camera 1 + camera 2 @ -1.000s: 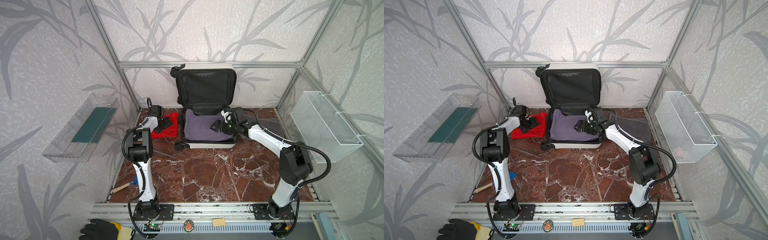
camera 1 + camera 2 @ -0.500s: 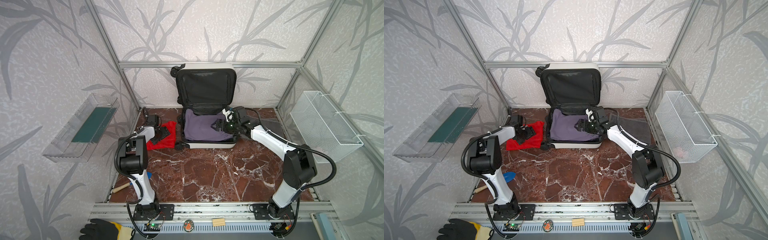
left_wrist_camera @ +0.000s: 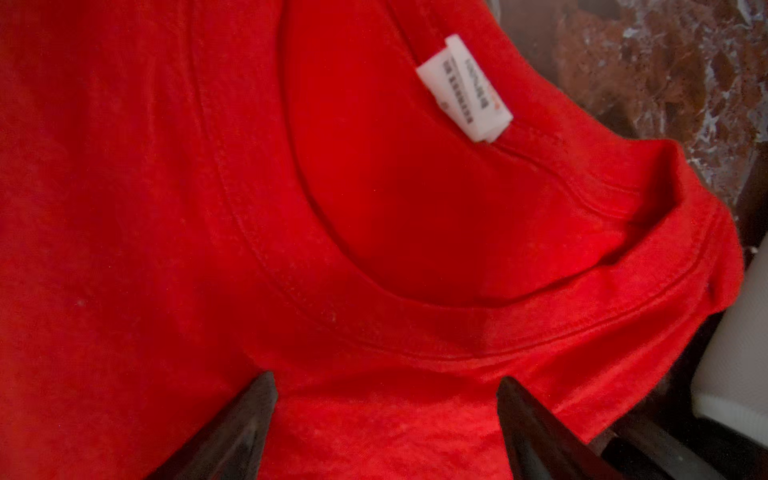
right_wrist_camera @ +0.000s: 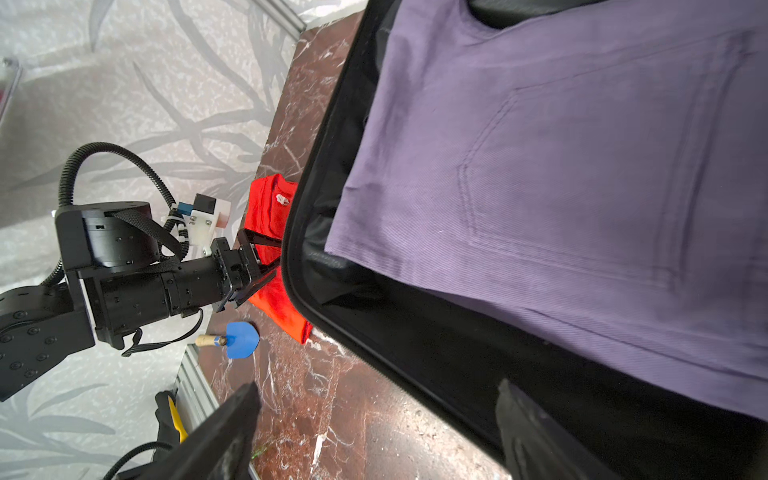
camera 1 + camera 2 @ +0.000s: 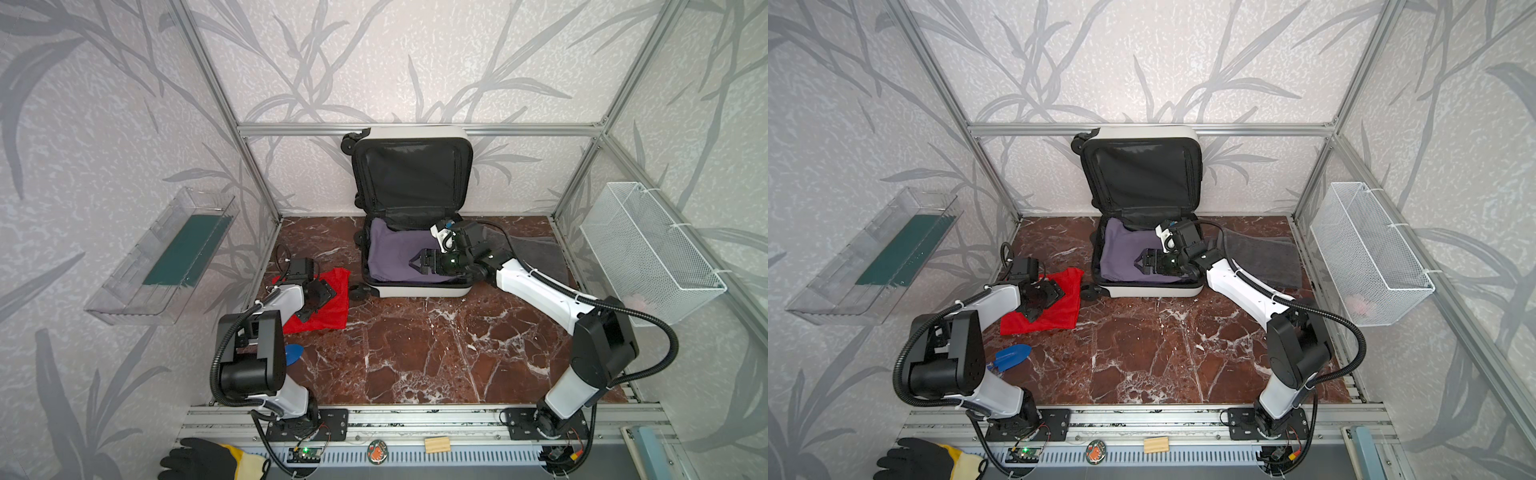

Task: Pack the luggage

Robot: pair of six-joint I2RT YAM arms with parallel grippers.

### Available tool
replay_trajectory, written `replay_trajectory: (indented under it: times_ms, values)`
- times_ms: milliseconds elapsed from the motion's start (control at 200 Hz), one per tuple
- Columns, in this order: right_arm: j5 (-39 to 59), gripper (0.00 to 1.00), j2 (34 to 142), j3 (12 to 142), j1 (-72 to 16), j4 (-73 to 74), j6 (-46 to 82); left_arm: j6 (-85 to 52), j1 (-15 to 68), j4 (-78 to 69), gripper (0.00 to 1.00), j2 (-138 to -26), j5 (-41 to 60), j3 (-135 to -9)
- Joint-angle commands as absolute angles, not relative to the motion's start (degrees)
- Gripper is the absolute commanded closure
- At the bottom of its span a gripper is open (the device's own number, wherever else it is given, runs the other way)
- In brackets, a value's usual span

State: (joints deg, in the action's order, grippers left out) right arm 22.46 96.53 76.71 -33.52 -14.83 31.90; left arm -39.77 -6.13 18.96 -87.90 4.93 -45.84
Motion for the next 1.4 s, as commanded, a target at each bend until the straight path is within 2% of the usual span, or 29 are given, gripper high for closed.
replay_trajectory:
  times_ms: [0,205,405,580,880,1395]
  values:
    - [21.57,0.11,94.82,75.87,-36.01,-14.52,31.65,-44.76,-6.36,23.49,0.13,-85.33,4.92,-40.30]
    - [21.01,0.11,96.88,75.47,-41.06,-14.60,31.51,-44.77,-6.33,25.06,0.13,-78.00,4.73,-36.12]
    - [20.35,0.11,102.26,77.65,-47.67,-15.15,31.55,-37.95,-6.39,30.69,0.10,-76.12,2.87,-42.95]
    - [18.65,0.13,106.89,80.44,-53.48,-15.11,32.16,-33.21,-6.90,38.04,0.08,-76.24,-6.17,-50.24]
    - [12.11,0.18,117.33,87.66,-62.12,-14.10,35.77,-30.75,-8.55,38.82,0.08,-76.99,-7.86,-51.91]
    - [1.07,0.23,129.82,98.60,-64.69,-13.63,41.36,-28.32,-9.63,39.97,0.08,-75.94,-6.62,-54.25]
